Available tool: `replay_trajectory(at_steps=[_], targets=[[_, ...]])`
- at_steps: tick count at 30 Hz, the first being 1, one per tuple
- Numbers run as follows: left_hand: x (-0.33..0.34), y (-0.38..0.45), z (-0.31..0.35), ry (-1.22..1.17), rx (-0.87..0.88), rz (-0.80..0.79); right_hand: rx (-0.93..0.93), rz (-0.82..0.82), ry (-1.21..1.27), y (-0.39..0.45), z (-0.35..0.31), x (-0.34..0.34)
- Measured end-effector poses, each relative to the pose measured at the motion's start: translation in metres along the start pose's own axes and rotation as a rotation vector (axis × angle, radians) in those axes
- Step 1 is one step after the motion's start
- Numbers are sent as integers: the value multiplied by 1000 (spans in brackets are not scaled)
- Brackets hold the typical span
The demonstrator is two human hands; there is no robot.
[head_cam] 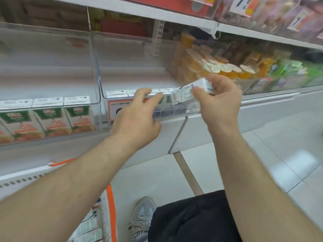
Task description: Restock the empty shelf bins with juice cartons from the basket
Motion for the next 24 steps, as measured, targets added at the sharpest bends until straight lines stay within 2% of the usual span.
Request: replay_trajectory(at_steps=[3, 6, 15, 20, 24], targets=[[18, 16, 10, 162, -10, -149, -179, 205, -110, 26, 4, -12], [32, 22, 9, 166, -48, -213, -373, 318, -261, 46, 15, -8], [40, 25, 1, 150, -59, -218, -238, 61, -640, 82, 42, 23], [41, 24, 0, 163, -53, -229, -203, 27, -949, 89, 42, 31], [42, 25, 0, 172, -47, -227, -140, -96, -1158, 98, 41, 36]])
Point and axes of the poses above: each hand's wrist, its own y-axis towards the middle knuckle, its own x-axis out of the palm, z = x × y, the point moved 4 cm from there along y, towards the middle knuckle, and after that the axes turned 11 degrees about x, right-handed, at the moved point
